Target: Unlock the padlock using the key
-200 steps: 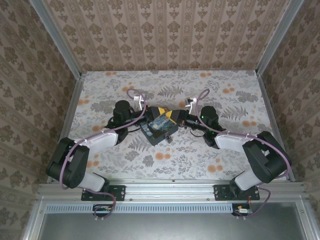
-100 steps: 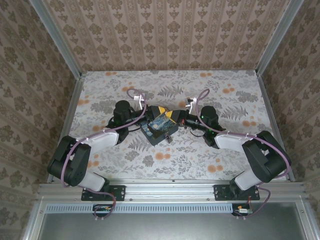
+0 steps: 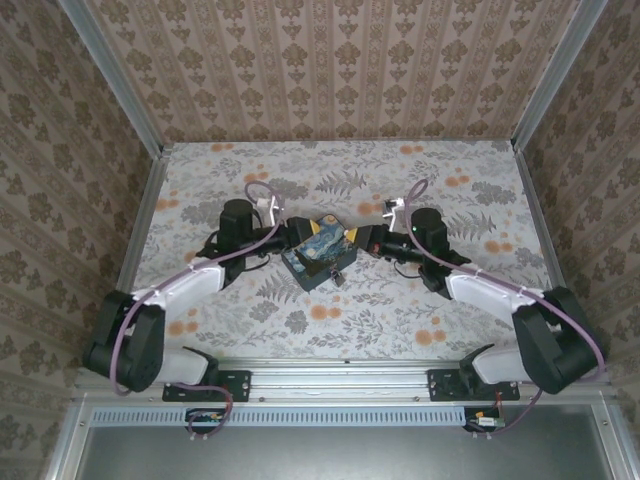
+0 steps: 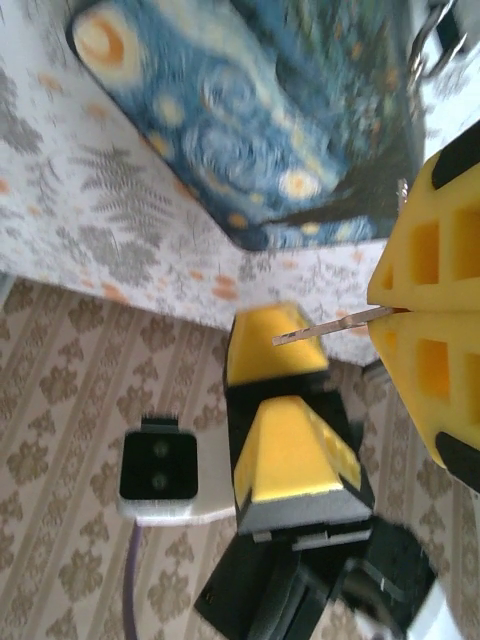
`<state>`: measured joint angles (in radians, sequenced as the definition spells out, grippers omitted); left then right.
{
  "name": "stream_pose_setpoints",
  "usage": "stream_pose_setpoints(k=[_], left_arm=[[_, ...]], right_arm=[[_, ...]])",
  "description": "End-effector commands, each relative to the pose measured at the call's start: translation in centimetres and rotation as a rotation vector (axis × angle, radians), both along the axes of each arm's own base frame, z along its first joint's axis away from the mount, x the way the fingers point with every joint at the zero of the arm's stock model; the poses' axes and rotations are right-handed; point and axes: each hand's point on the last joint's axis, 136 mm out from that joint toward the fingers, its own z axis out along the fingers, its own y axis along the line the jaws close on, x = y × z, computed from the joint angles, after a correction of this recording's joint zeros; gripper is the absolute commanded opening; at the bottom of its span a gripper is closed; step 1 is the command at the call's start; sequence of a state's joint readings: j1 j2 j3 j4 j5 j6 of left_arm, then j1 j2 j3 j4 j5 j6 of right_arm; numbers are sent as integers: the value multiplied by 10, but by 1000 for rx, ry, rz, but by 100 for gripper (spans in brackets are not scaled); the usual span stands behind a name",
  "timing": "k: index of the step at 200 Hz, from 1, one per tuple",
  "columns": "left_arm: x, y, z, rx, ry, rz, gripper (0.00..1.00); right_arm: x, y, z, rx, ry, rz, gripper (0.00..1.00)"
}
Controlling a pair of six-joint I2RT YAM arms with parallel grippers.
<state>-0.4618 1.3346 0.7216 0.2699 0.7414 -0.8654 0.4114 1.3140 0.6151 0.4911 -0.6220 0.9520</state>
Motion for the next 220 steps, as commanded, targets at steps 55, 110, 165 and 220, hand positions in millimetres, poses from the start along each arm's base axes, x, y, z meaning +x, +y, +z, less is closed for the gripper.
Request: stream_pose_setpoints(k=[55, 110, 165, 220], left_arm=[[-50, 16, 9, 789, -511, -396, 67], [-111, -35, -24, 973, -1123, -1060, 76], [-99, -44, -93, 1210, -1219, -1429, 74], [-69, -60, -126, 1324, -1315, -1504, 73]], right_arm=[[-48, -68, -43, -285, 128, 81, 0], [-40, -134, -66, -325, 209, -155, 0], [-31, -156, -53, -275, 184, -258, 0], [-27, -153, -40, -233, 143, -256, 0]])
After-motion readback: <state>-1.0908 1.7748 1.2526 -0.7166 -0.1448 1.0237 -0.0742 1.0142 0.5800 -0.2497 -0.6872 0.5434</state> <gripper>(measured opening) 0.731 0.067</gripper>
